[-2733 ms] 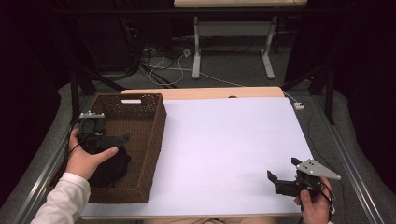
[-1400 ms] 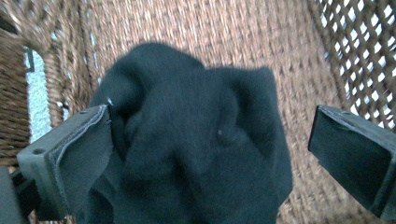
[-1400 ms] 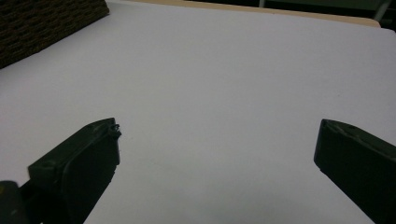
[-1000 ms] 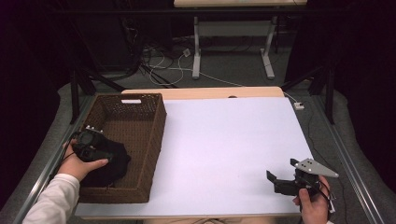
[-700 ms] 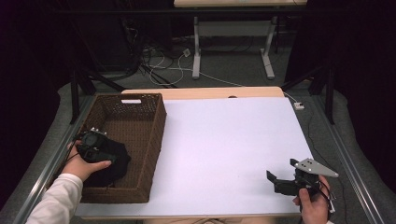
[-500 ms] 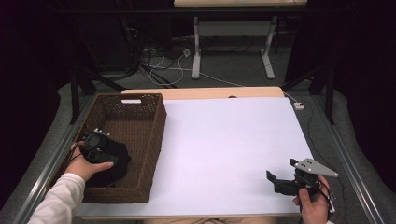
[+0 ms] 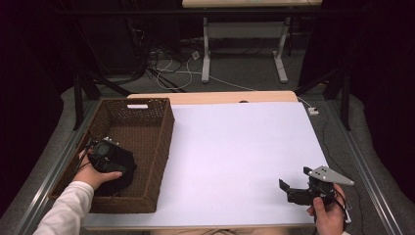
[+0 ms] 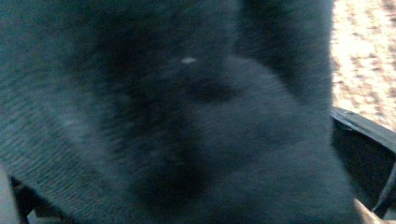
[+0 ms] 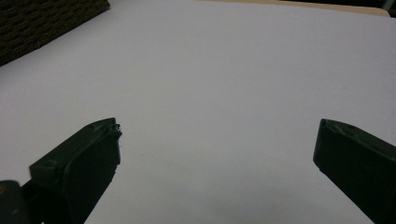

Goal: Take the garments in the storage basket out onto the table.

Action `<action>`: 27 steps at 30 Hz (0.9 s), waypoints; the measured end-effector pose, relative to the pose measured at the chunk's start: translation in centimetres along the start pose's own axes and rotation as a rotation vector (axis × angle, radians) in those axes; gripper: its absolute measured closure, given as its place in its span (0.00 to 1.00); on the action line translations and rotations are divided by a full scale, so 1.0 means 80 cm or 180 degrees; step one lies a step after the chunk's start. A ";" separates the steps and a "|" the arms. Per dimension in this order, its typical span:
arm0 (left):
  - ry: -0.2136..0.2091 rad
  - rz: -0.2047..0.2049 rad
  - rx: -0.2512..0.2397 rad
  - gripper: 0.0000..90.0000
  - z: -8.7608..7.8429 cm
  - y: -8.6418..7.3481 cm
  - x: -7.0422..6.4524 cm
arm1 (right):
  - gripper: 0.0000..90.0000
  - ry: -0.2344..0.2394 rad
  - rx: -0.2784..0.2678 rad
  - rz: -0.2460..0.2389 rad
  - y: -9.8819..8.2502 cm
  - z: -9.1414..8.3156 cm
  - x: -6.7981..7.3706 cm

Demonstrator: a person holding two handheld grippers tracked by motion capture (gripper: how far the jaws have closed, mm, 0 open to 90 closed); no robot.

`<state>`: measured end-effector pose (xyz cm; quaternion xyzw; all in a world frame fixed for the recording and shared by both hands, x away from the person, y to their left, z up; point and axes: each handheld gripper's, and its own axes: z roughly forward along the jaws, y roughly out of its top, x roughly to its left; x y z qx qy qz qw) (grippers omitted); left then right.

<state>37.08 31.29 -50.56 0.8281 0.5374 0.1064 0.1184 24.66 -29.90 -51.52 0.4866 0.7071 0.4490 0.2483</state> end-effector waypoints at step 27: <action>-0.0004 -0.0102 0.0060 0.00 0.024 -0.004 0.010 | 0.01 0.0022 0.0043 0.0009 -0.001 0.001 -0.001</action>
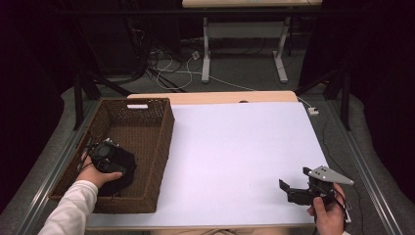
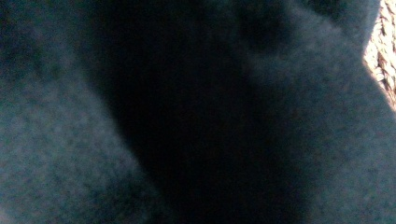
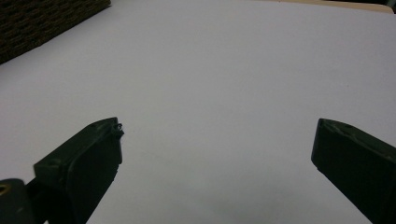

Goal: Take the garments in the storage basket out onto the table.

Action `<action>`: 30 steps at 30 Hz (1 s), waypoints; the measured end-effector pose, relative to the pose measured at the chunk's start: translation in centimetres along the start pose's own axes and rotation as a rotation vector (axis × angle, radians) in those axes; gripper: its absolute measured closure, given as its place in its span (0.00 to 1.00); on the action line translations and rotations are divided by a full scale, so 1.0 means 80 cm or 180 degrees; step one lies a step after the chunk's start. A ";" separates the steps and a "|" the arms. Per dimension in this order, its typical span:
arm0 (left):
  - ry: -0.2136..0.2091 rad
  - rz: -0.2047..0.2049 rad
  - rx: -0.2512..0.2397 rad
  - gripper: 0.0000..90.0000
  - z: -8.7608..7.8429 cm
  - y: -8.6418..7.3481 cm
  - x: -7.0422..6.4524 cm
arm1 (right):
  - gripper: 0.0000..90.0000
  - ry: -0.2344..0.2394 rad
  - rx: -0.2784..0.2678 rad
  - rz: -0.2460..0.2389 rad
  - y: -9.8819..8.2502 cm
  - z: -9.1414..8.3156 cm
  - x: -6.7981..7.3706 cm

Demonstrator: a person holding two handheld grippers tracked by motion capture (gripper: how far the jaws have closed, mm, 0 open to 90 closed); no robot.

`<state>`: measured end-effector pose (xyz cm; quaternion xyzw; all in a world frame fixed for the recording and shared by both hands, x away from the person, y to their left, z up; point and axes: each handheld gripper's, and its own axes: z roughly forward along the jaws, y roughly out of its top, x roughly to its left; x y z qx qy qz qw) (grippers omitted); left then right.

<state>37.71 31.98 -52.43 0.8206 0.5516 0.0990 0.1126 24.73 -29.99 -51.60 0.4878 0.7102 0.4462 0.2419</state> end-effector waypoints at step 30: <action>-0.0063 0.0029 -0.0056 0.61 -0.012 -0.005 0.010 | 0.06 -0.0012 0.0022 0.0028 -0.001 0.001 -0.003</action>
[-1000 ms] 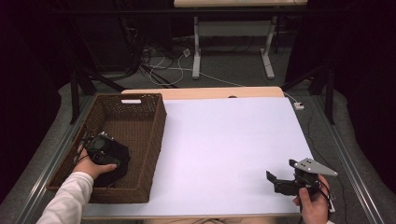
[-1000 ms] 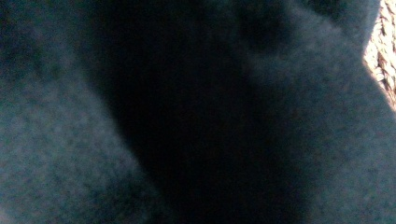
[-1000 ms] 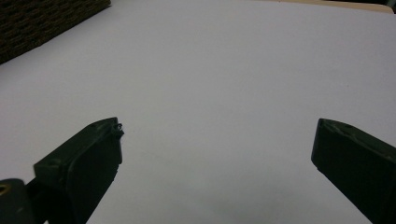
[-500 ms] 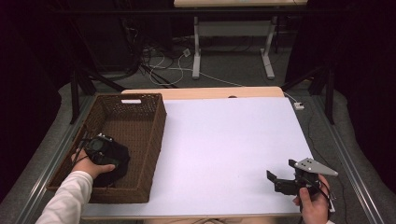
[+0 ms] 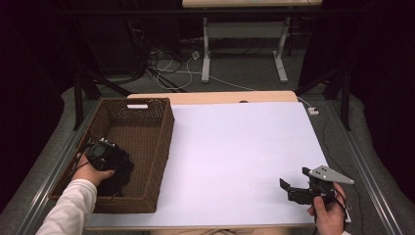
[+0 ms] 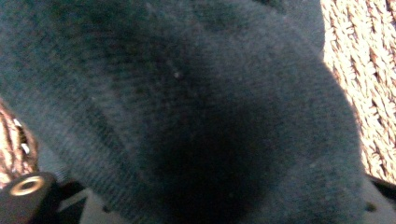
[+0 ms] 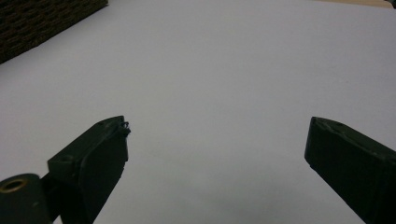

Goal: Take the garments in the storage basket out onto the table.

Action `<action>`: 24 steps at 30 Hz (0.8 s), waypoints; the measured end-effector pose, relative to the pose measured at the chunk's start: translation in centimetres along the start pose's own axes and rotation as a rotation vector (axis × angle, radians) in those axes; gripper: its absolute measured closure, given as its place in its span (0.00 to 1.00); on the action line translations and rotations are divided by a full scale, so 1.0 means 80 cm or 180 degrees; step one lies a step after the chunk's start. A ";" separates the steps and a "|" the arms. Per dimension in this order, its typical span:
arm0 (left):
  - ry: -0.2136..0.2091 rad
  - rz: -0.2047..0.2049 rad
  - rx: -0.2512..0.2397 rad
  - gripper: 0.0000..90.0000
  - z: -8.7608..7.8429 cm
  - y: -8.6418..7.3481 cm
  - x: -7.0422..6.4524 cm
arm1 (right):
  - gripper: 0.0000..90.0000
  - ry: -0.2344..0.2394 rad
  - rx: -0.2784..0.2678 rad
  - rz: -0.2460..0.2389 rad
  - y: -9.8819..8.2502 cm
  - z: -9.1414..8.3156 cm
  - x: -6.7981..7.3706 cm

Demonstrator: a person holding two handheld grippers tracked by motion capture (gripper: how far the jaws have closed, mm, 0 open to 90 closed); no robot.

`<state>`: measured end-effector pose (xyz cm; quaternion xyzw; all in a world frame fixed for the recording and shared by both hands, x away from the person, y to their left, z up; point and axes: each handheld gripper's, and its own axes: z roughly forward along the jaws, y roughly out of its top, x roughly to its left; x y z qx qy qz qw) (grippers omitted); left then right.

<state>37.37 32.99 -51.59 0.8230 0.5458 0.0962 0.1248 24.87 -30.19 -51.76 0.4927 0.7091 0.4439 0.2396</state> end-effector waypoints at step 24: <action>0.0013 0.0031 -0.0094 0.68 -0.018 0.000 -0.005 | 0.07 0.0009 0.0024 0.0011 -0.001 0.003 0.000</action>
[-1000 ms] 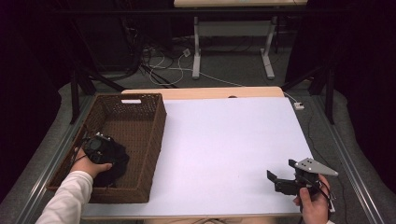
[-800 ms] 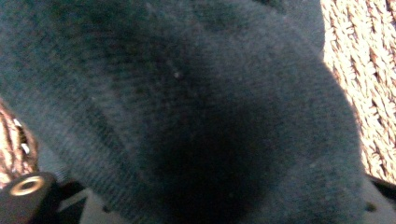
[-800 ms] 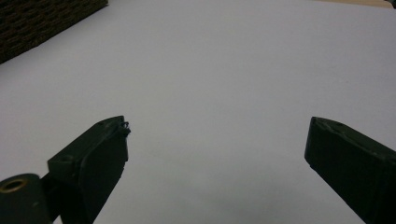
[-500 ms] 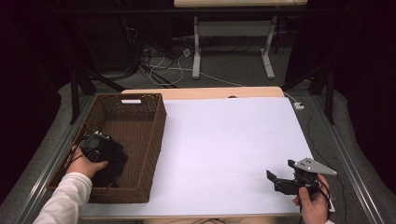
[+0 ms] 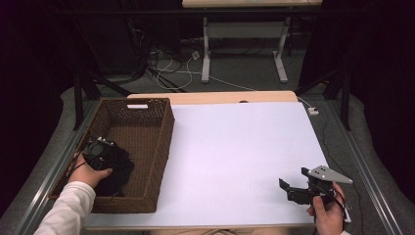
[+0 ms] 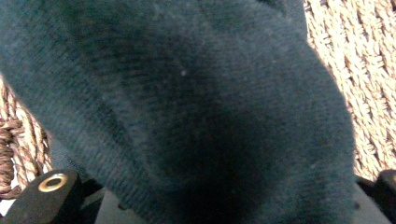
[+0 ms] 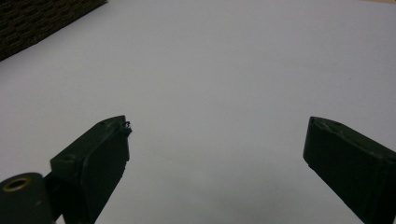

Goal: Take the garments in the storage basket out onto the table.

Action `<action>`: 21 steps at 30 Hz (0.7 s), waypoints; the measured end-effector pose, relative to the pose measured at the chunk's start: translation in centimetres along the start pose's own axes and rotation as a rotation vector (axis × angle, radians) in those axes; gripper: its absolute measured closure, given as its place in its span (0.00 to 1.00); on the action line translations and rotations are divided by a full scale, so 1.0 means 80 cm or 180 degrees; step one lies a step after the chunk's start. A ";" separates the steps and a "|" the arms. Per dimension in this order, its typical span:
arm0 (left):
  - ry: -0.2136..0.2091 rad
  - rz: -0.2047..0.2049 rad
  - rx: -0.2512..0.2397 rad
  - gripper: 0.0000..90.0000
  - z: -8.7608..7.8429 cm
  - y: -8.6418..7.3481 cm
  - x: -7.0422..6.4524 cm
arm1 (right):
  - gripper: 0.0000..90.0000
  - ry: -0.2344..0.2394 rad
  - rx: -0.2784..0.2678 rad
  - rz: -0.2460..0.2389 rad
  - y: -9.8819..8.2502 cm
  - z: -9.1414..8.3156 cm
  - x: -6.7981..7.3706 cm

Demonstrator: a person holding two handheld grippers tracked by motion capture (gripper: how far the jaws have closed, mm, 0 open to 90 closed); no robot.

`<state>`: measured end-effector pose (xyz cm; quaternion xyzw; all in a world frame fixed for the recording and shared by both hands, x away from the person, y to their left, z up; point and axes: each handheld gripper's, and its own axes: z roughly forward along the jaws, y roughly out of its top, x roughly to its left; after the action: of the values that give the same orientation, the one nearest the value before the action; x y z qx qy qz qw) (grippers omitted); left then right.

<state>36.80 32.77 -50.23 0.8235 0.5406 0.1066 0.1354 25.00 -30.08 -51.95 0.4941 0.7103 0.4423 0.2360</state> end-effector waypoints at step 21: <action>-0.0057 -0.0116 -0.0201 0.69 -0.033 0.017 -0.006 | 0.07 0.0004 0.0008 -0.0001 0.000 0.000 0.000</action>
<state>36.95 32.09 -47.32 0.8097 0.5505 0.1138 0.1681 25.02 -30.08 -51.96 0.4940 0.7111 0.4416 0.2350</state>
